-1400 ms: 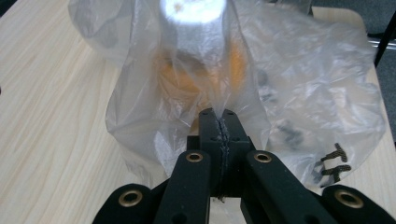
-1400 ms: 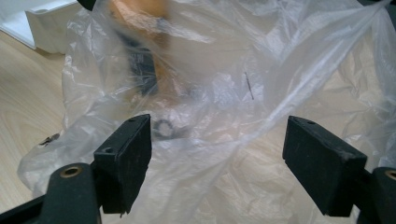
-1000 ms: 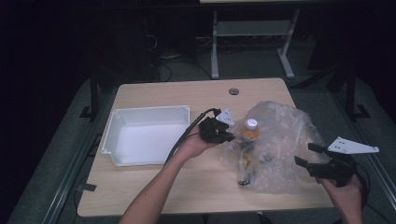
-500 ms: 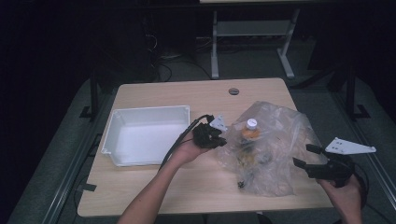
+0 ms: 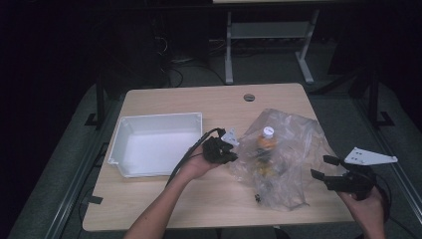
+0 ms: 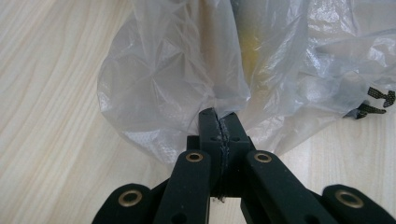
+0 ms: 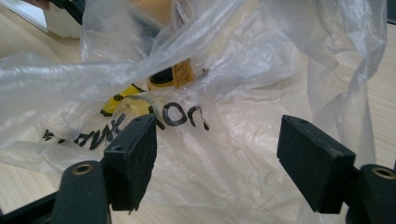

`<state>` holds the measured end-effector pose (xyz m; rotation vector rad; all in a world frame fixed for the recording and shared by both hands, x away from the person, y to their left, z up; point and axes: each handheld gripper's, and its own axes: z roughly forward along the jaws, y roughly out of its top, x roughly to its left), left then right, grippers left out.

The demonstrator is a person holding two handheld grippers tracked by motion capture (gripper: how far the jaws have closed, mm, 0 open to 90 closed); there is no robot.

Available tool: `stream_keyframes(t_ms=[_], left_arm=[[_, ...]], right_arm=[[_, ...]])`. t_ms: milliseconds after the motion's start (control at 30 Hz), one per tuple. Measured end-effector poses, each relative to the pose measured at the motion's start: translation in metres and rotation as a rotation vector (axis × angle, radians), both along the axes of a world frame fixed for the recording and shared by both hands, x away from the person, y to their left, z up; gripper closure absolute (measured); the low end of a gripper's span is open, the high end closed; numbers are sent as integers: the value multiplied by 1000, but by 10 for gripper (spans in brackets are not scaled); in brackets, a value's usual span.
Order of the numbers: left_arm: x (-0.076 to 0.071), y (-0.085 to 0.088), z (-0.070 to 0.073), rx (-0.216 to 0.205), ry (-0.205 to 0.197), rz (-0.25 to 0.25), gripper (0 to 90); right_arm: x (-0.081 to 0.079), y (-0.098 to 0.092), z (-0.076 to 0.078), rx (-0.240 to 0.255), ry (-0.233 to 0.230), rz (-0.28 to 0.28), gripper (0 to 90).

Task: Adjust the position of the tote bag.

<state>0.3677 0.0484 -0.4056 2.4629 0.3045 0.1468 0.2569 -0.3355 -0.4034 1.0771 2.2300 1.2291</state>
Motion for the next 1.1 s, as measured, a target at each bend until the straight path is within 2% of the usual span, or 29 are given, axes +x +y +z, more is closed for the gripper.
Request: stream_keyframes(t_ms=[233, 400, 700, 900, 1100], left_arm=[[1, 6, 4, -39, 14, 26, 886], [1, 11, 5, -19, 16, 28, 853], [-1, 20, 14, -38, 25, 39, 791], [-1, 27, 20, -35, 24, 42, 754], [-2, 33, 33, -58, 17, 36, 728]], right_arm=[[0, 0, 0, -6, -3, 2, 295], [0, -1, 0, -1, 5, 0, 295], [0, -1, 1, -1, 2, -2, 295], [0, 0, 1, -2, -3, -2, 295], [-1, -1, 2, 1, -8, -5, 295]])
